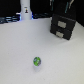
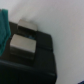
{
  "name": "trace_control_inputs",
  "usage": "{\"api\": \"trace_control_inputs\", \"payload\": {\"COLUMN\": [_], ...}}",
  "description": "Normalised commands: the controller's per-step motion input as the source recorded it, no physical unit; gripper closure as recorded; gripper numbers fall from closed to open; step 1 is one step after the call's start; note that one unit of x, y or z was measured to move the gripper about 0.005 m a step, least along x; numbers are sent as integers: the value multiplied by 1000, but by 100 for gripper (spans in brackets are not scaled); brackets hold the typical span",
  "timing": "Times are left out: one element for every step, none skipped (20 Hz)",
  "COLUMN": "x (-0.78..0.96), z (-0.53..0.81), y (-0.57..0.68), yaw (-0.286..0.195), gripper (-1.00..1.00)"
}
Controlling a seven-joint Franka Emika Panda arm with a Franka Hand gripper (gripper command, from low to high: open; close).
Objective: Open the kcup holder, insert the kcup into the holder, and close the kcup holder
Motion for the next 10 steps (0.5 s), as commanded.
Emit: {"api": "trace_control_inputs", "payload": {"x": [-187, -184, -183, -181, -197, -167, -160, -155, -148, -144], "z": [-174, -185, -197, -207, -216, -223, -233, -239, -249, -259], "y": [673, 671, 666, 661, 633, 642, 619, 607, 588, 578], "yaw": [-151, -150, -150, -148, -141, -146, -143, -145, -138, -133], "gripper": [-100, -100, -100, -100, -100, -100, -100, -100, -100, -100]}}
